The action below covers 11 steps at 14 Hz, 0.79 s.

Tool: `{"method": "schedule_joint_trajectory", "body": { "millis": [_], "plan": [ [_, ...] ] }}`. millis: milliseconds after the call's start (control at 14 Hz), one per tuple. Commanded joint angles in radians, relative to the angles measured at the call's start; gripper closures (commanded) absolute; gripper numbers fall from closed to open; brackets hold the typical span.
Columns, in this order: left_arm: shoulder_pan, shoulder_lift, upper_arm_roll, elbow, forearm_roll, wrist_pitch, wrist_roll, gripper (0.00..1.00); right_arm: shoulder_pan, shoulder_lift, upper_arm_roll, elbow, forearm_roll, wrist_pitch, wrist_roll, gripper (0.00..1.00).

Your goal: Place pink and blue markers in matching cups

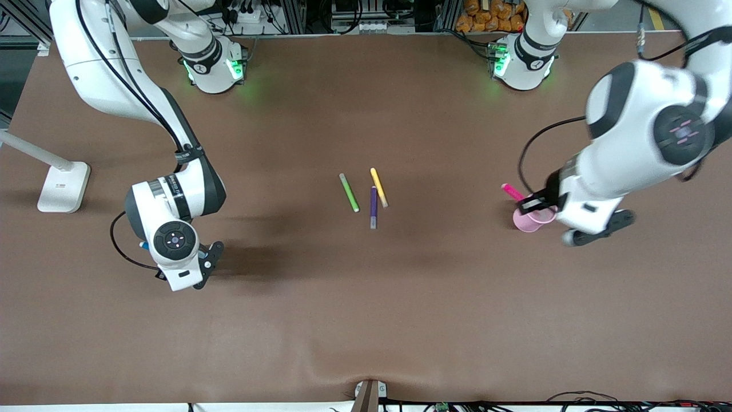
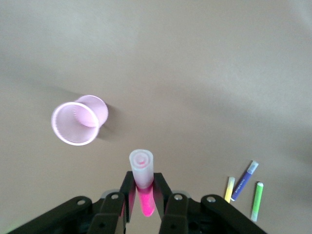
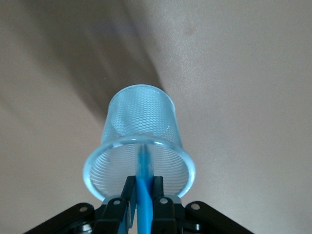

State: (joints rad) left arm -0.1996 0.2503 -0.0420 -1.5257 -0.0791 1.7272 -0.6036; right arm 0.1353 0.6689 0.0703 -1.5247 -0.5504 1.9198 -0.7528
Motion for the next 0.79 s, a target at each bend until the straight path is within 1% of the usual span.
{"method": "schedule_joint_trajectory", "body": {
  "millis": [0, 143, 286, 429, 571, 714],
  "plan": [
    [0.046, -0.089, -0.006, -0.036, 0.018, -0.014, 0.092, 1.0, -0.002, -0.008, 0.005, -0.009, -0.011, 0.002, 0.023, 0.67],
    [0.103, -0.117, -0.009, -0.057, 0.025, -0.005, 0.145, 1.0, -0.003, -0.006, 0.005, -0.009, -0.011, 0.004, 0.023, 0.65],
    [0.133, -0.126, -0.009, -0.07, 0.036, 0.017, 0.2, 1.0, -0.003, -0.008, 0.005, -0.009, -0.011, 0.001, 0.023, 0.62],
    [0.161, -0.137, -0.01, -0.103, 0.036, 0.055, 0.225, 1.0, -0.002, -0.015, 0.005, -0.006, -0.011, -0.001, 0.023, 0.6],
    [0.169, -0.164, -0.01, -0.186, 0.041, 0.141, 0.237, 1.0, -0.003, -0.037, 0.006, -0.002, -0.01, 0.001, 0.01, 0.59],
    [0.169, -0.204, -0.01, -0.305, 0.048, 0.259, 0.237, 1.0, -0.005, -0.083, 0.011, 0.001, 0.003, 0.001, 0.023, 0.57]
  ]
}}
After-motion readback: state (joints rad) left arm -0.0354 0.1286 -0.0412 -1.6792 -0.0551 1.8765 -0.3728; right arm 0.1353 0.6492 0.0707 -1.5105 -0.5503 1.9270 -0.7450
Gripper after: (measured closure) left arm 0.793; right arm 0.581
